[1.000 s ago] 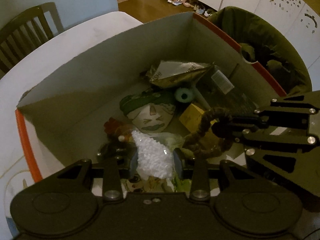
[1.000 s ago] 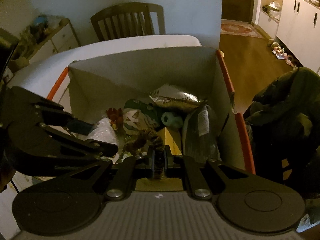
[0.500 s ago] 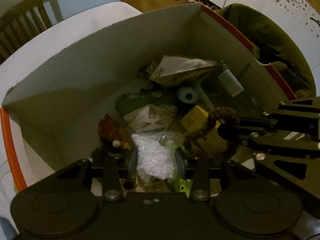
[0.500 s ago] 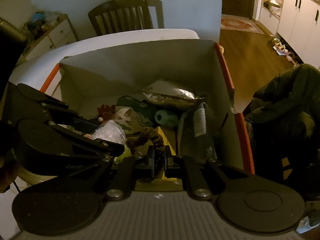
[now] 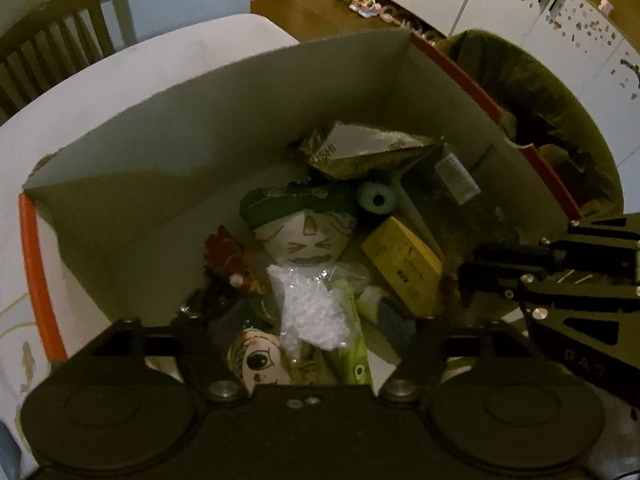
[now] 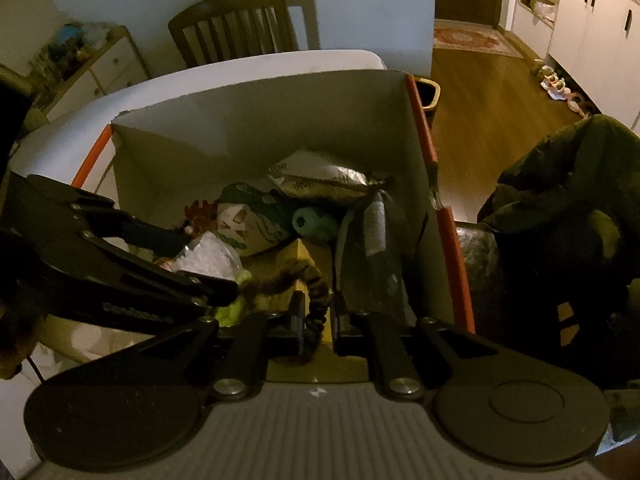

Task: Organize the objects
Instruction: 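Open both tools to release the hair tie and clear bag into the box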

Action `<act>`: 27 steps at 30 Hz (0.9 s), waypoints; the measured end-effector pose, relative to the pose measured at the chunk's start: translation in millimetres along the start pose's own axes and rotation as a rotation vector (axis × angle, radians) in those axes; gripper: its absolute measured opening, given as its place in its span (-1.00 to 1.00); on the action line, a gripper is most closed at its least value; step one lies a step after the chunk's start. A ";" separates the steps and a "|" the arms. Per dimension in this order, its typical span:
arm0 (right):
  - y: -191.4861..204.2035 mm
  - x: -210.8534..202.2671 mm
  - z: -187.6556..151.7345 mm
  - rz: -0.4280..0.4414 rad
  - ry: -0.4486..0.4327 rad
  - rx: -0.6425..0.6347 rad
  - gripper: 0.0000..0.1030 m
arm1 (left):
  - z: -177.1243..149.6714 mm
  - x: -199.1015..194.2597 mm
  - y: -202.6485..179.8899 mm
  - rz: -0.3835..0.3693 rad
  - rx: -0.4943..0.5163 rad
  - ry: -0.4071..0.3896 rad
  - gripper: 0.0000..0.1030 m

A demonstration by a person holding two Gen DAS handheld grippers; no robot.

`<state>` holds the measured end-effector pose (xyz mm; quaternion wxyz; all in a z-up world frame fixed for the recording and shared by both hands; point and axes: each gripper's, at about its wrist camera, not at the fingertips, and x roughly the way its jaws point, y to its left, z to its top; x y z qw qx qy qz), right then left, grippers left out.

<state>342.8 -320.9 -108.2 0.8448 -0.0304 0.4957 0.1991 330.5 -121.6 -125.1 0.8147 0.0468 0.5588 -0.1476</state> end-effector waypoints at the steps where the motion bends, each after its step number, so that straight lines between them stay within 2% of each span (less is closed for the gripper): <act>1: -0.8 -1.0 -1.3 0.000 0.001 -0.002 -0.77 | -2.4 -3.5 0.4 -0.002 -0.005 -0.011 0.55; 7: 0.4 -10.1 -4.8 -0.013 -0.014 -0.024 -0.69 | -5.8 -21.8 5.3 0.000 -0.025 -0.067 0.59; 10: 0.2 -15.7 -5.8 -0.008 -0.027 -0.021 -0.51 | -6.3 -32.5 6.2 0.001 -0.030 -0.104 0.62; 15: 4.3 -26.3 -8.6 0.004 -0.058 -0.026 -0.01 | -7.0 -52.8 4.0 0.003 -0.029 -0.167 0.65; 22: 12.6 -46.8 -12.3 0.026 -0.094 -0.026 0.01 | -22.4 -83.1 3.9 -0.001 -0.022 -0.255 0.70; 27: 24.0 -65.0 -14.6 0.037 -0.132 -0.039 0.14 | -36.3 -106.4 5.8 -0.011 -0.002 -0.328 0.76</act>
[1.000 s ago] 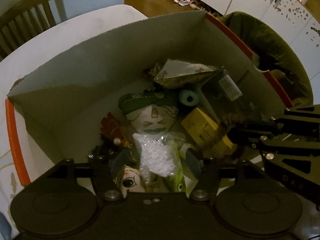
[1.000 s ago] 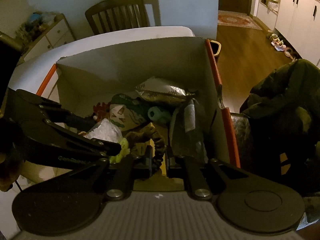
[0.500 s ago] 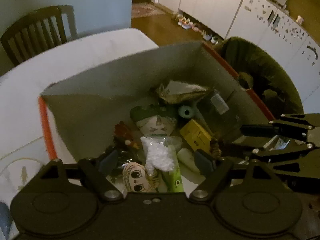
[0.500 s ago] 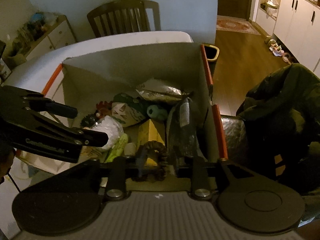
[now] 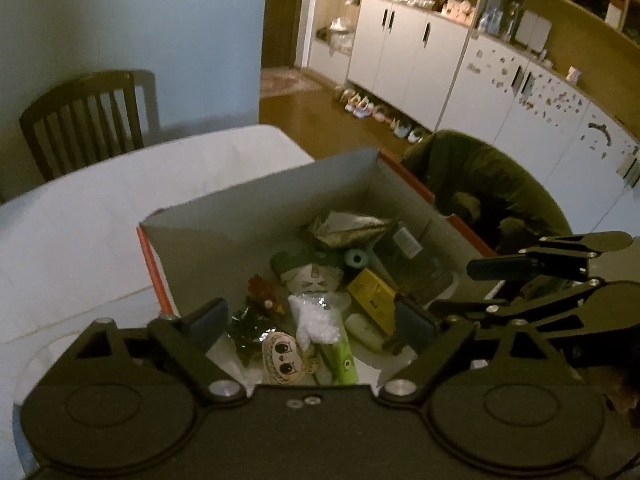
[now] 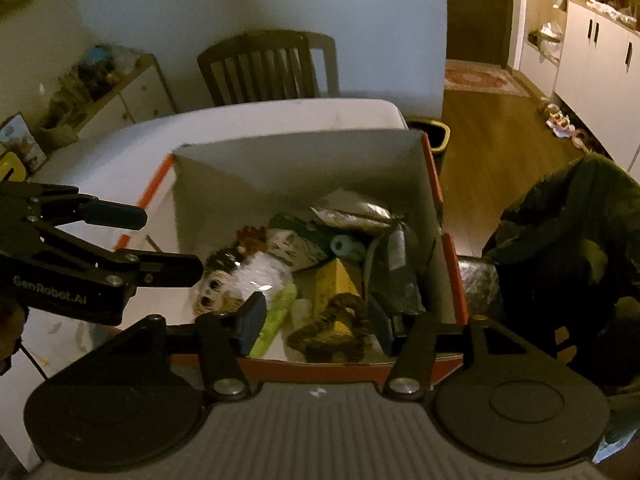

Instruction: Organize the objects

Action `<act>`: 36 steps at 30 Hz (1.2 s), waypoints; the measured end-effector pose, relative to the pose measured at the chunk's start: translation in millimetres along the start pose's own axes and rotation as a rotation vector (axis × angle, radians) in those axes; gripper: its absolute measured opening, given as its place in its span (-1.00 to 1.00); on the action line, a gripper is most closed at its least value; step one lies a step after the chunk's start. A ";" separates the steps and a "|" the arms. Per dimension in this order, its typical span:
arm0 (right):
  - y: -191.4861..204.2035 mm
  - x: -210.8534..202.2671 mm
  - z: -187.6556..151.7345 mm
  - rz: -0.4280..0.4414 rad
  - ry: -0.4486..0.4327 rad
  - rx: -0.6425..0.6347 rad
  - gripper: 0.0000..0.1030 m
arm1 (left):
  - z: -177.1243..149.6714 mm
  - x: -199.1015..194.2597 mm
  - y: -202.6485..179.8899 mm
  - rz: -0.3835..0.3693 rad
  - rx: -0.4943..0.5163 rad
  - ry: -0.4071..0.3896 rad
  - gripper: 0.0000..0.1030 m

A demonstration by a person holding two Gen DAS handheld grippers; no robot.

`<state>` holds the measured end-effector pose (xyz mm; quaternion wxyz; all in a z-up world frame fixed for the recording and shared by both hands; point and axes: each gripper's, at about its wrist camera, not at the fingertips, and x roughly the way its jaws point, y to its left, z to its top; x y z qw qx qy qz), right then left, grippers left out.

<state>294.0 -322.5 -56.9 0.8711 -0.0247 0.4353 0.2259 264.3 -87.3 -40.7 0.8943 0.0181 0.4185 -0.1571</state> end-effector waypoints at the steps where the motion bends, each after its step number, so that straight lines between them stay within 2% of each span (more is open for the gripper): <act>1: 2.8 -3.7 0.0 0.003 -0.009 0.000 0.15 | -0.9 -4.3 0.7 -0.003 0.004 -0.012 0.76; 5: 13.9 -17.1 0.1 0.007 -0.043 0.003 0.22 | -5.9 -20.1 3.4 -0.015 0.012 -0.055 0.76; 9: 26.0 -32.6 -2.2 0.016 -0.100 -0.011 0.38 | -10.4 -35.5 6.4 -0.019 0.026 -0.087 0.76; 15: 44.9 -51.1 -11.0 -0.001 -0.153 -0.022 0.44 | -18.0 -55.1 11.5 -0.028 0.024 -0.136 0.85; 24: 60.0 -78.1 -24.5 0.024 -0.248 0.076 0.62 | -32.3 -80.7 17.9 -0.017 0.037 -0.205 0.99; 31: 75.1 -90.9 -34.7 -0.003 -0.284 0.113 0.64 | -41.7 -91.2 25.1 -0.018 0.023 -0.209 0.99; 36: 87.4 -97.1 -46.9 -0.022 -0.317 0.116 0.64 | -53.2 -95.7 28.7 -0.044 0.010 -0.205 0.99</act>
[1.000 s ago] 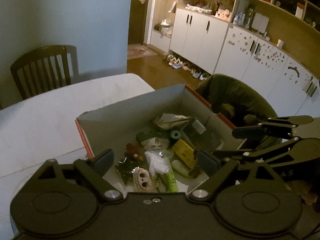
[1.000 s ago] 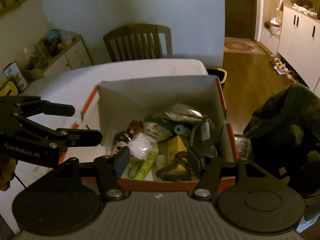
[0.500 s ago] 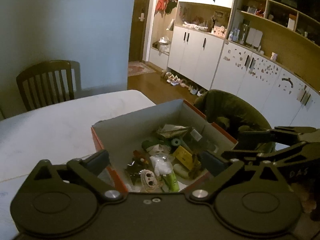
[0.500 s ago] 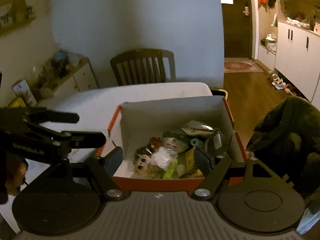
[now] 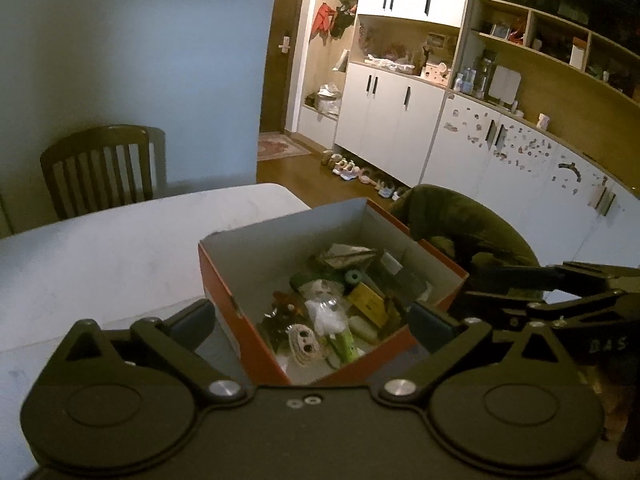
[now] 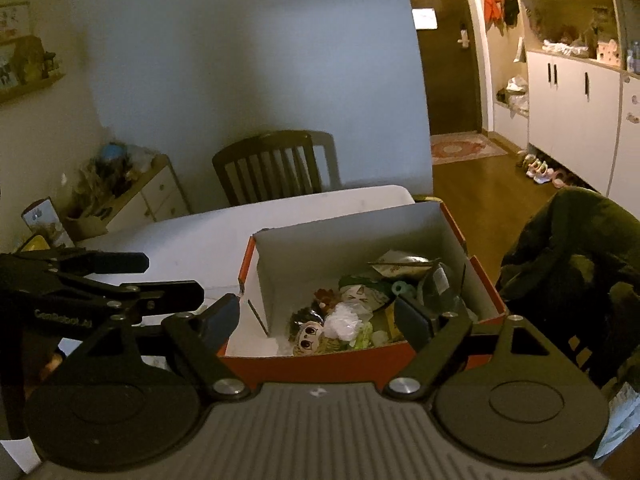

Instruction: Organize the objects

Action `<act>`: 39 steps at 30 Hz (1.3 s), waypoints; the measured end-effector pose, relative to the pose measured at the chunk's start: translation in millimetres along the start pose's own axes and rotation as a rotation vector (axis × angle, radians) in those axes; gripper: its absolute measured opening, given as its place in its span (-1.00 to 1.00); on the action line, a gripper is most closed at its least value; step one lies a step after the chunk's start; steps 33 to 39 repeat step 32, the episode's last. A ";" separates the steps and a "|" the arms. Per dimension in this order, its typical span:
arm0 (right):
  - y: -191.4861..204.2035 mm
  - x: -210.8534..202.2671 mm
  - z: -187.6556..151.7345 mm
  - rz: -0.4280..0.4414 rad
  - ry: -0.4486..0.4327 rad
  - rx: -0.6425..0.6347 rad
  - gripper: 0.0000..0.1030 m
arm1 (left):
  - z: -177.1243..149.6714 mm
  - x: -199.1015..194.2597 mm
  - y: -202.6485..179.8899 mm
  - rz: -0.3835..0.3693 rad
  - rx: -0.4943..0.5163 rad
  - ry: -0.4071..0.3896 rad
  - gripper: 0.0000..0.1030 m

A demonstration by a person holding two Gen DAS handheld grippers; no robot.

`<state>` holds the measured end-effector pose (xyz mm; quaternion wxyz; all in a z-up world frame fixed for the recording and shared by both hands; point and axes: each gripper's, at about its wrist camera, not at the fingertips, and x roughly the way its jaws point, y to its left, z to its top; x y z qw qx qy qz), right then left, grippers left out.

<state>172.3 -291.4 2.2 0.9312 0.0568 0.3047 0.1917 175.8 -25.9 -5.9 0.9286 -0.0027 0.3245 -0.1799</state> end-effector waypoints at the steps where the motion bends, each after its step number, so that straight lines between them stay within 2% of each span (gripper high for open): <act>1: 2.4 -1.8 -2.5 -0.008 -0.004 -0.001 0.64 | -1.8 -1.3 -0.5 -0.003 0.001 -0.002 0.99; 13: 21.4 -17.7 -13.9 -0.095 -0.059 0.003 0.64 | -6.7 -14.0 -2.0 -0.022 0.013 -0.046 0.99; 24: 25.3 -22.3 -23.0 -0.144 -0.101 0.023 0.64 | -7.3 -11.7 -2.9 -0.028 0.033 -0.042 0.99; 39: 26.9 -23.4 -26.3 -0.152 -0.093 0.030 0.64 | -7.3 -10.5 -1.6 -0.028 0.036 -0.039 0.99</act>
